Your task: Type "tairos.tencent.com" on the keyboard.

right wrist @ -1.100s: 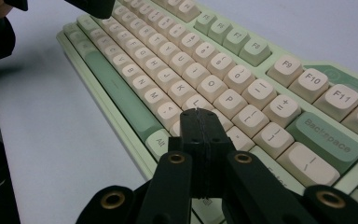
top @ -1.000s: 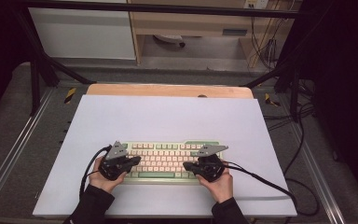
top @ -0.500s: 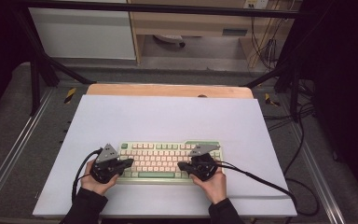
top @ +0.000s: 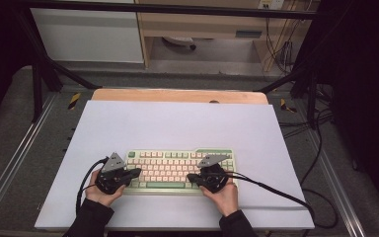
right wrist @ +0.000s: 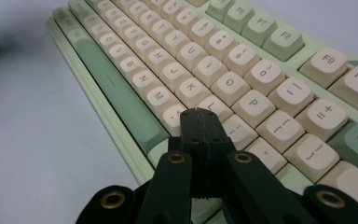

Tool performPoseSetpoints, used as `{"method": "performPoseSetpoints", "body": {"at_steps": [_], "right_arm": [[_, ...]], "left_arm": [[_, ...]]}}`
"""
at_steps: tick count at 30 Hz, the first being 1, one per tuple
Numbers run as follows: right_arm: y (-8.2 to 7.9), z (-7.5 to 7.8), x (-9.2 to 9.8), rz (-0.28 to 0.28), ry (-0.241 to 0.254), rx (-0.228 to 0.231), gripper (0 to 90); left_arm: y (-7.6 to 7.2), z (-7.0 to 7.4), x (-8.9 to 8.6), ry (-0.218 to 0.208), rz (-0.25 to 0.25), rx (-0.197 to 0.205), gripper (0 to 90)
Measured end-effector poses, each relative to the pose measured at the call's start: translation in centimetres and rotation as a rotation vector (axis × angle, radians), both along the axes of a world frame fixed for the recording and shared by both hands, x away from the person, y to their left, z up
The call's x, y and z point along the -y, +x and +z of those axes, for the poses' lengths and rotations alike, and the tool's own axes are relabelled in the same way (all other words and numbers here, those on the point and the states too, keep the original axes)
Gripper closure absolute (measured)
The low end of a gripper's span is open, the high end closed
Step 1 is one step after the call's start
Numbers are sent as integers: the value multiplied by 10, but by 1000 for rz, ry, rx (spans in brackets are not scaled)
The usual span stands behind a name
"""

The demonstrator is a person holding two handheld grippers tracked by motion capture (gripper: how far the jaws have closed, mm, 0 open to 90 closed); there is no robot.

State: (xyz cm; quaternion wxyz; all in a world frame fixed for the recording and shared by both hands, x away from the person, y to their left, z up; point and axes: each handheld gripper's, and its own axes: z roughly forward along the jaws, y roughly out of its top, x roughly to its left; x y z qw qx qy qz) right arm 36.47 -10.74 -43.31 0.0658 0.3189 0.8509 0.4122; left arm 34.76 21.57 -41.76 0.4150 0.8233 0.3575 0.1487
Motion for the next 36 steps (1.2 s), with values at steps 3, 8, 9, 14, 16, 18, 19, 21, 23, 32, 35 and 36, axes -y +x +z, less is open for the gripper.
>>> {"method": "performPoseSetpoints", "body": {"at_steps": [3,8,9,14,16,18,19,21,23,32,35,36], "right_arm": [[0,0,0,0,2,-2,900],[-1,5,2,-1,7,11,900],[-2,6,3,-5,7,10,900],[-3,12,8,-4,5,25,900],[-4,14,10,-9,9,20,900],[-4,14,12,-11,13,22,900],[-4,14,13,-14,17,21,900],[-4,14,16,-16,16,21,900],[-4,15,19,-23,19,20,900],[-5,16,23,-29,24,18,900],[-5,16,23,-30,25,18,900],[-5,16,23,-29,25,18,900]], "left_arm": [[0,0,0,0,-1,-1,899],[0,0,0,-1,-1,0,899],[0,0,0,-2,-1,0,899],[0,0,1,-1,-5,-2,899],[0,0,2,1,-7,-2,899],[0,0,3,1,-10,0,899],[0,1,4,1,-12,1,899],[-1,1,5,2,-15,1,899],[-1,1,6,2,-18,1,899],[-1,0,15,11,-36,1,899],[-1,-1,19,15,-44,-1,899],[-1,-1,21,15,-45,-2,899]]}}
